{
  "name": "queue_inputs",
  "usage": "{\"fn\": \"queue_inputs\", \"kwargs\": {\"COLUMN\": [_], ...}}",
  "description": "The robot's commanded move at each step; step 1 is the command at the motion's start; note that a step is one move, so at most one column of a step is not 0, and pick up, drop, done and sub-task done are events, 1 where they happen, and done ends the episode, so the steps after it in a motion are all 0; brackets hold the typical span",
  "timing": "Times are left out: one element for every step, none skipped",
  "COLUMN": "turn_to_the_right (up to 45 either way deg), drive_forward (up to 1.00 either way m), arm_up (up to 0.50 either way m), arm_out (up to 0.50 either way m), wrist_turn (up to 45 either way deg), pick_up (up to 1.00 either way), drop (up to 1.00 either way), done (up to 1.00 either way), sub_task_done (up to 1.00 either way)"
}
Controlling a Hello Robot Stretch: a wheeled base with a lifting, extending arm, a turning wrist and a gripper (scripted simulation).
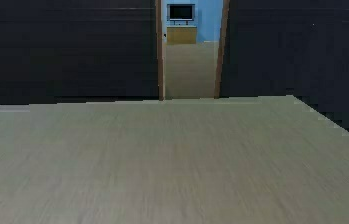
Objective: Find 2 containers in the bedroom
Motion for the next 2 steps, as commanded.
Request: {"fn": "queue_inputs", "kwargs": {"turn_to_the_right": [0.0, 6.0], "drive_forward": [0.20, 0.00], "arm_up": [0.00, 0.00], "arm_out": [0.00, 0.00], "wrist_turn": [0.0, 0.0], "pick_up": [0.00, 0.00], "drop": [0.00, 0.00], "done": [0.00, 0.00], "sub_task_done": [0.00, 0.00]}}
